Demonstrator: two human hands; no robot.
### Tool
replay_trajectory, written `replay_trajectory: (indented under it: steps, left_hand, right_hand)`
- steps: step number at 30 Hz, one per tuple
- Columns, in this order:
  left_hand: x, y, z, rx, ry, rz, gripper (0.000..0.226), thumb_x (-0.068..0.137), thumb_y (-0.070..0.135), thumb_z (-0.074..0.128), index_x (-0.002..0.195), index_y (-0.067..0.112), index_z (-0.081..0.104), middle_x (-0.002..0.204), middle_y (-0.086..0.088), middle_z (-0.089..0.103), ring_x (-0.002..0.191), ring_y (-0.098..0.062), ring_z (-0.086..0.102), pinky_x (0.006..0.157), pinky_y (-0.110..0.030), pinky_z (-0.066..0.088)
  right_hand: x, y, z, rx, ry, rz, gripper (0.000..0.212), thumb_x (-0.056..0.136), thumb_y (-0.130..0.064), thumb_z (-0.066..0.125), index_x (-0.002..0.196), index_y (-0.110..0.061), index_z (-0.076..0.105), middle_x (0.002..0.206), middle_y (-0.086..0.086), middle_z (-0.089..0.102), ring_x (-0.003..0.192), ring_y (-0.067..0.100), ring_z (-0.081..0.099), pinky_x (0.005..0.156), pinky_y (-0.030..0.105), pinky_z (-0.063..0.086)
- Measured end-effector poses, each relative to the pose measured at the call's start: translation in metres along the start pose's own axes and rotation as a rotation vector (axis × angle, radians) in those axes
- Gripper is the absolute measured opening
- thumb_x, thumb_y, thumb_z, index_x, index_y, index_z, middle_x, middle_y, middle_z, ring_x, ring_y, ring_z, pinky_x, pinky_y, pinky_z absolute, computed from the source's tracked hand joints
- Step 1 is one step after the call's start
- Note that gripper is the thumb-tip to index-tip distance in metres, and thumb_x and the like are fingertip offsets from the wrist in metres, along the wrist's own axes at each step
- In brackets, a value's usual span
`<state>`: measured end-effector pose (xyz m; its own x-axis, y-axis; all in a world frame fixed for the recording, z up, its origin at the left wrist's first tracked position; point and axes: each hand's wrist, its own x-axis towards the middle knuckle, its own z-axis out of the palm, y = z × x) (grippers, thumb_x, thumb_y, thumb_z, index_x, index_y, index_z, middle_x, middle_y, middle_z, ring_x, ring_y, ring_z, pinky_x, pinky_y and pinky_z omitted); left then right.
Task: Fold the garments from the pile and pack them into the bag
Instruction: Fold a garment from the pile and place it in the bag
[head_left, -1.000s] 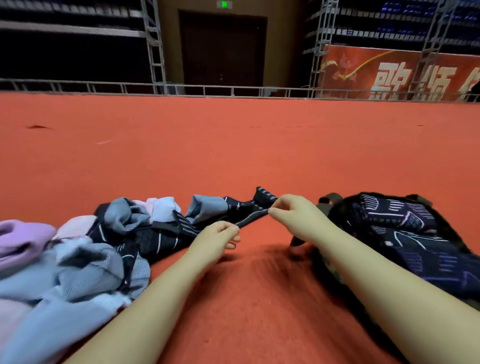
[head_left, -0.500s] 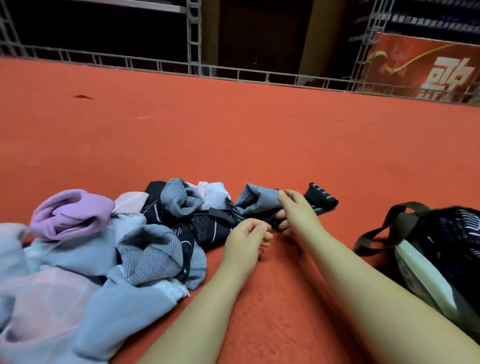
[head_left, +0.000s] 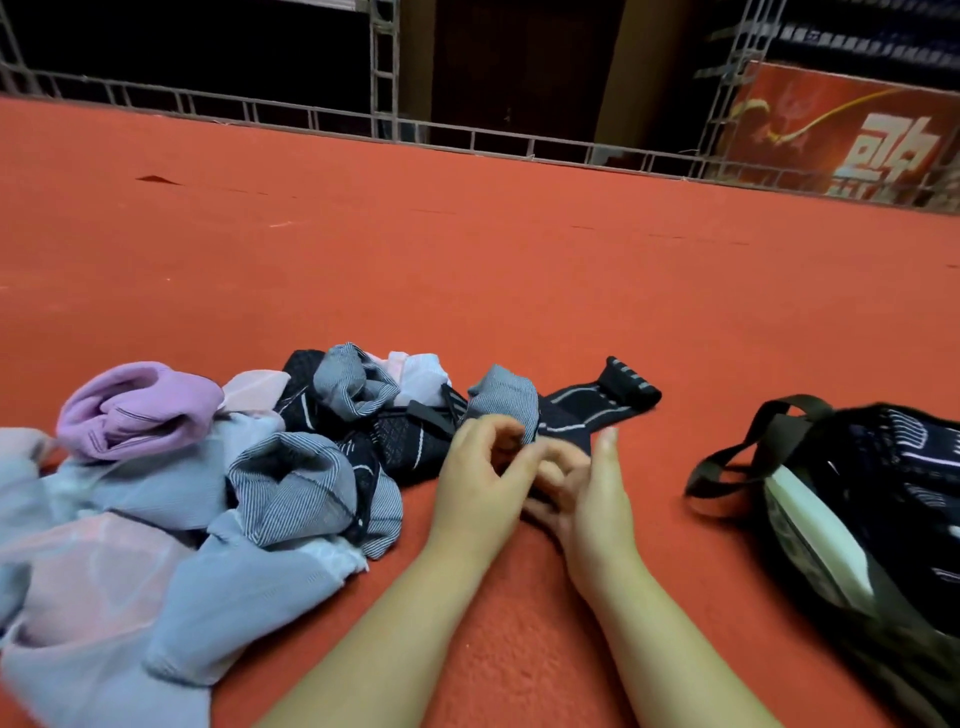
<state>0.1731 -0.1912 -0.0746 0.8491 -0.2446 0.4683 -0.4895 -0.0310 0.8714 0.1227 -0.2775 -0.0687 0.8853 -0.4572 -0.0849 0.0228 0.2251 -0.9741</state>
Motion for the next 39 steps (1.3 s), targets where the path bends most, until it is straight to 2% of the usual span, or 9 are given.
replay_trajectory:
  steps: [6,12,16,21,26,29,33,36,39]
  left_hand:
    - [0.005,-0.006,-0.009,0.004,-0.079,-0.115,0.033,0.079,0.017,0.072,0.092,0.037,0.051,0.104,0.005,0.059,0.093,0.003,0.055,0.079,-0.005,0.039]
    - [0.009,-0.01,-0.007,0.036,-0.169,-0.098,0.02,0.083,0.015,0.068,0.089,0.033,0.062,0.095,0.009,0.066,0.091,0.001,0.059,0.081,-0.011,0.043]
    - [0.009,-0.012,-0.002,0.126,-0.139,-0.003,0.021,0.087,0.008,0.061,0.076,0.026,0.062,0.079,0.012,0.061,0.077,0.01,0.053,0.074,-0.007,0.038]
    - [0.011,-0.005,0.003,-0.255,-0.013,-0.272,0.032,0.097,0.006,0.043,0.071,0.013,0.059,0.072,0.0,0.064,0.072,-0.006,0.059,0.072,-0.019,0.048]
    - [0.003,-0.008,0.007,-0.257,-0.156,-0.318,0.011,0.083,0.029,0.065,0.084,0.022,0.058,0.084,0.003,0.061,0.081,-0.01,0.058,0.081,-0.029,0.049]
    - [0.007,-0.01,0.004,-0.128,-0.068,-0.285,0.019,0.081,0.017,0.072,0.088,0.021,0.054,0.084,0.005,0.056,0.076,-0.002,0.052,0.074,-0.011,0.042]
    - [0.01,-0.013,0.001,-0.022,-0.078,-0.232,0.012,0.086,0.013,0.065,0.078,0.018,0.058,0.073,0.007,0.057,0.068,0.0,0.051,0.069,-0.017,0.041]
    - [0.01,-0.018,0.002,0.029,-0.084,-0.228,0.025,0.091,0.013,0.058,0.067,0.02,0.053,0.064,0.006,0.051,0.057,0.003,0.044,0.061,-0.018,0.037]
    - [0.012,-0.018,0.006,-0.191,-0.052,-0.347,0.019,0.091,0.027,0.05,0.076,0.018,0.057,0.078,-0.006,0.06,0.077,-0.012,0.055,0.078,-0.036,0.047]
  right_hand:
    - [-0.008,-0.001,-0.012,-0.013,-0.186,0.069,0.09,0.077,-0.072,0.008,0.114,-0.011,0.062,0.11,0.011,0.071,0.115,0.02,0.059,0.099,0.039,0.038]
    - [-0.006,-0.008,-0.021,-0.051,-0.266,0.036,0.085,0.075,-0.07,0.01,0.103,-0.013,0.066,0.103,0.01,0.073,0.106,0.015,0.065,0.094,0.035,0.045]
    - [-0.005,-0.002,-0.016,-0.141,-0.09,-0.028,0.071,0.088,-0.062,0.014,0.093,-0.016,0.068,0.089,0.006,0.075,0.092,0.011,0.068,0.081,0.03,0.048]
    - [0.006,-0.004,-0.026,-0.335,0.249,-0.236,0.038,0.098,-0.039,0.045,0.075,-0.02,0.069,0.075,0.003,0.074,0.082,0.016,0.069,0.085,0.041,0.051]
    - [0.005,0.004,-0.021,-0.261,0.075,-0.199,0.059,0.102,-0.044,0.024,0.099,-0.008,0.071,0.09,0.007,0.075,0.088,0.013,0.07,0.083,0.029,0.049]
    - [0.004,0.007,-0.017,-0.24,-0.064,-0.162,0.068,0.101,-0.049,0.014,0.094,-0.017,0.073,0.095,0.005,0.075,0.094,0.013,0.07,0.088,0.029,0.05]
    - [0.007,0.007,-0.02,-0.256,-0.119,-0.081,0.074,0.093,-0.061,0.012,0.095,-0.019,0.074,0.095,0.004,0.075,0.097,0.012,0.069,0.087,0.032,0.05]
    - [0.003,0.004,-0.019,-0.355,-0.055,-0.085,0.055,0.099,-0.051,0.025,0.089,-0.024,0.071,0.09,-0.002,0.074,0.094,0.011,0.068,0.084,0.036,0.052]
    - [0.005,0.001,-0.024,-0.504,0.147,-0.214,0.028,0.09,-0.045,0.054,0.077,-0.026,0.07,0.075,-0.01,0.071,0.079,0.007,0.067,0.076,0.043,0.056]
